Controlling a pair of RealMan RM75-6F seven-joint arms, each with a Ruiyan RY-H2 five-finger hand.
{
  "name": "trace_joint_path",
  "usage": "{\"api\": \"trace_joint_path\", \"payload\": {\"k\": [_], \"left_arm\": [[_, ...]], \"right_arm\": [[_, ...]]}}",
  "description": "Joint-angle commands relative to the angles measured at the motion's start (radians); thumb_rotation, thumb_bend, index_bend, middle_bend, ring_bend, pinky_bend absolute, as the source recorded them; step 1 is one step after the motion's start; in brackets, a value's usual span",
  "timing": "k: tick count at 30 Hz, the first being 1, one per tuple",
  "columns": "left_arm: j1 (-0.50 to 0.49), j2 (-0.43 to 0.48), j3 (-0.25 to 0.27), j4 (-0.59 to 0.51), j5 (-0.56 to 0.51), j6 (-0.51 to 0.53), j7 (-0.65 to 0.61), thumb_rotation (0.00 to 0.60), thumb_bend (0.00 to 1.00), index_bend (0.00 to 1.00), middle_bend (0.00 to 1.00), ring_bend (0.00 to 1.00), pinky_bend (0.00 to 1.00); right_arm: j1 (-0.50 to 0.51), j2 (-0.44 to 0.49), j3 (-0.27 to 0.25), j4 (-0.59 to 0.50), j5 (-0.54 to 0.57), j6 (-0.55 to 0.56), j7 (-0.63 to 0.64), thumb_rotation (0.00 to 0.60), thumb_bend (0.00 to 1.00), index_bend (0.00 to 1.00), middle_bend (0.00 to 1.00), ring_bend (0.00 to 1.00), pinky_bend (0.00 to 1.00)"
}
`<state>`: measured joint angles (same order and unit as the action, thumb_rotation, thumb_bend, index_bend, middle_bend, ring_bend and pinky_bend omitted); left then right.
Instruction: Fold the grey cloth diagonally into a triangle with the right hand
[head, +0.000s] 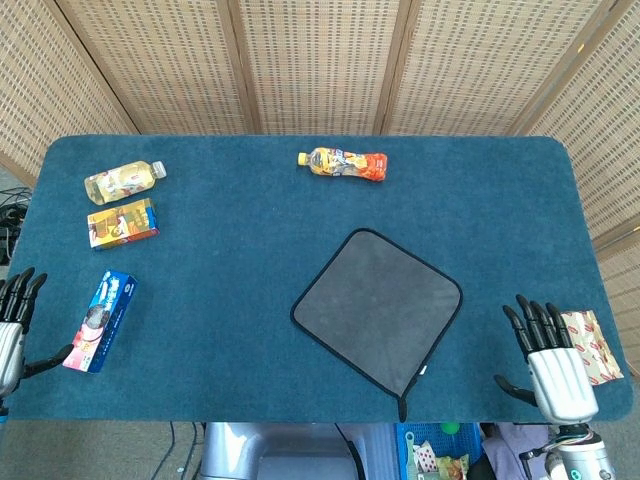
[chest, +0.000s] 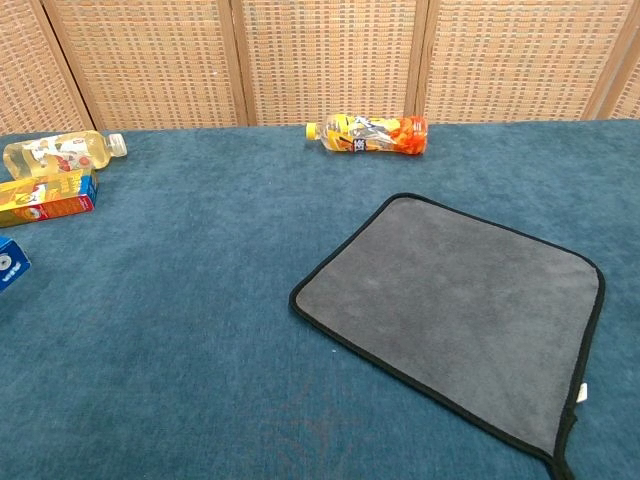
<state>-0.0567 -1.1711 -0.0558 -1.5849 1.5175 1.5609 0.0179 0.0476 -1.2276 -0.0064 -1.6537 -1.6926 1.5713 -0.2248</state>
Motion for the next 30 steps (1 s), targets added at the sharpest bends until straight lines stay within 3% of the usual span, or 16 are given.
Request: {"api": "trace_joint_path", "payload": {"k": [1, 7, 18, 30], "left_arm": [[0.001, 0.001, 0.000, 0.000, 0.001, 0.001, -0.002, 0.600, 0.15, 0.00, 0.00, 0.00, 0.00], [-0.001, 0.000, -0.001, 0.001, 0.000, -0.001, -0.002, 0.600, 0.15, 0.00, 0.00, 0.00, 0.00], [-0.002, -0.001, 0.000, 0.002, 0.003, 0.000, -0.001, 0.600, 0.15, 0.00, 0.00, 0.00, 0.00], [-0.002, -0.003, 0.000, 0.004, 0.004, 0.000, -0.003, 0.600, 0.15, 0.00, 0.00, 0.00, 0.00]], "right_arm": [[0.003, -0.038, -0.030, -0.013, -0.039, -0.023, -0.050, 0.600, 0.11, 0.01, 0.00, 0.00, 0.00], [0.013, -0.098, -0.065, -0.014, -0.097, -0.059, -0.093, 0.600, 0.11, 0.04, 0.00, 0.00, 0.00], [0.022, -0.191, -0.105, 0.018, -0.144, -0.105, -0.105, 0.600, 0.11, 0.19, 0.00, 0.00, 0.00], [0.038, -0.277, -0.107, 0.041, -0.118, -0.178, -0.130, 0.600, 0.11, 0.20, 0.00, 0.00, 0.00]]}}
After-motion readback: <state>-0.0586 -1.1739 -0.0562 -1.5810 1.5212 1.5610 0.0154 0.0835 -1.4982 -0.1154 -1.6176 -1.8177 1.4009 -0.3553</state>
